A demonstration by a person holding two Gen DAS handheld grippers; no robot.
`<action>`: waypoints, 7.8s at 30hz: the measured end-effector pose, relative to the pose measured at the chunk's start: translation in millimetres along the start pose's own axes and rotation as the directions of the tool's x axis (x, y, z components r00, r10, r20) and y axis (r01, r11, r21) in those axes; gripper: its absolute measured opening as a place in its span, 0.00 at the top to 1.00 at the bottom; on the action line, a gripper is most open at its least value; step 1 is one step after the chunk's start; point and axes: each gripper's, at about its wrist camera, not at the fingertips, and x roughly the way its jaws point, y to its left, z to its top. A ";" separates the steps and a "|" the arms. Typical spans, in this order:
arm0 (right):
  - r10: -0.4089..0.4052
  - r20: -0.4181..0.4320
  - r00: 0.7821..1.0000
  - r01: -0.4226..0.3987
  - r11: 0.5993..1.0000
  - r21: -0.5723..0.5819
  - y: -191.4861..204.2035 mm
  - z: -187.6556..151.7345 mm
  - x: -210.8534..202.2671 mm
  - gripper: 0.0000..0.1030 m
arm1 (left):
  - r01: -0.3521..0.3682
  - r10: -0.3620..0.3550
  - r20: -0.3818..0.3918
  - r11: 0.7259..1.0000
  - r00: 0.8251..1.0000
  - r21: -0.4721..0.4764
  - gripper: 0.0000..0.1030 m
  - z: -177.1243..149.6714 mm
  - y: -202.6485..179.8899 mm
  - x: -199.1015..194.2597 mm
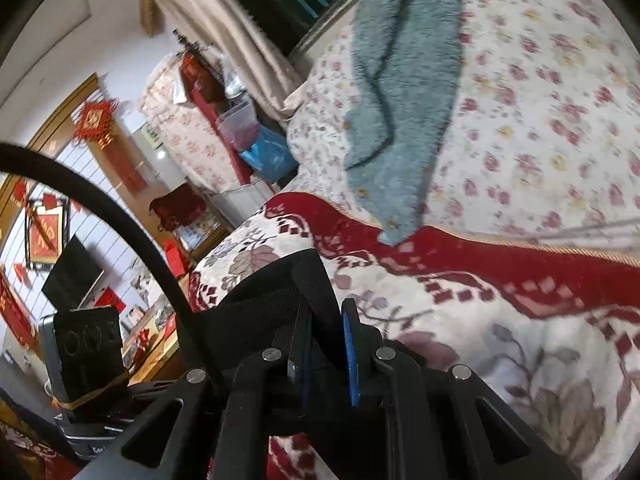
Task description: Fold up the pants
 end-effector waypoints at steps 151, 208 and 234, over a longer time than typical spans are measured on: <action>-0.111 0.004 0.994 0.108 0.975 0.196 -12.3 -43.1 15.7 0.63 | -0.013 0.011 -0.030 0.997 0.999 -0.071 0.72 45.1 146.5 -3.3; -0.300 -0.070 0.951 0.283 0.940 -0.193 123.5 -61.8 124.9 0.35 | -0.551 0.562 0.045 0.821 0.826 -0.149 0.32 -0.7 169.5 -73.0; -0.297 -0.096 0.950 0.273 0.939 -0.209 127.0 -65.3 134.0 0.35 | -0.563 0.575 0.034 0.810 0.818 -0.163 0.32 -5.3 170.7 -69.6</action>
